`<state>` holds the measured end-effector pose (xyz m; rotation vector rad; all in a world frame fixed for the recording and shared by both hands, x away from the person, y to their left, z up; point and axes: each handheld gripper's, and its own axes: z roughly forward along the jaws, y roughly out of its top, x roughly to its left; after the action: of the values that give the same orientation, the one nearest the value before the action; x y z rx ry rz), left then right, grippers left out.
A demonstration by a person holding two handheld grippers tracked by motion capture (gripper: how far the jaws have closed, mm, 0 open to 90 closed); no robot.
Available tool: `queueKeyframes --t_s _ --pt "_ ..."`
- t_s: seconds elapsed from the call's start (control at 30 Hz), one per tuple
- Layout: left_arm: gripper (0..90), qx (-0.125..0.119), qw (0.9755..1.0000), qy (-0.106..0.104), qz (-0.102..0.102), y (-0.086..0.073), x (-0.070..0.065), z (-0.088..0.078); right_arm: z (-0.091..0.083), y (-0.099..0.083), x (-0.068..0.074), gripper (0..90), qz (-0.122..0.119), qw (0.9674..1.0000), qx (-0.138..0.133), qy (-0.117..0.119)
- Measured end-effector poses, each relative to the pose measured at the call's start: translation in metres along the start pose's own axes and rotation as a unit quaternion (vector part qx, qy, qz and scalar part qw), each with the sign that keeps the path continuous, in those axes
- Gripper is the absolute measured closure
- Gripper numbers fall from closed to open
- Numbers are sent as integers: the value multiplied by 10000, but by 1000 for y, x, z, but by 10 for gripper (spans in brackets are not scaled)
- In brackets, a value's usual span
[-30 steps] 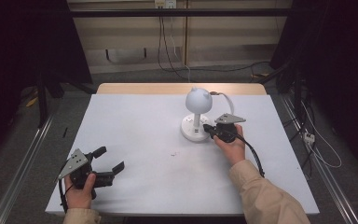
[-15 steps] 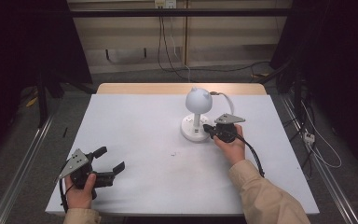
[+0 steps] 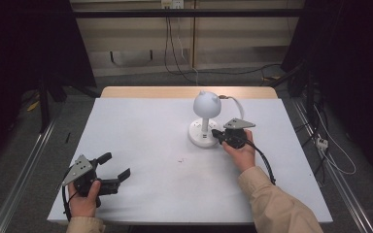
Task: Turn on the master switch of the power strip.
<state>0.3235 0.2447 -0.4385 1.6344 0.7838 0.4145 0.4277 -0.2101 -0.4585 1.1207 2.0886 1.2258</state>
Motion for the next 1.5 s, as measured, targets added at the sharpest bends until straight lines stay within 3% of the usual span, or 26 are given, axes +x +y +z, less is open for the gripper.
queueKeyframes --t_s 1.5 --pt "33 12 10000 -21 -33 -1 -1 1 0 0 3 900 -84 9999 6 -89"
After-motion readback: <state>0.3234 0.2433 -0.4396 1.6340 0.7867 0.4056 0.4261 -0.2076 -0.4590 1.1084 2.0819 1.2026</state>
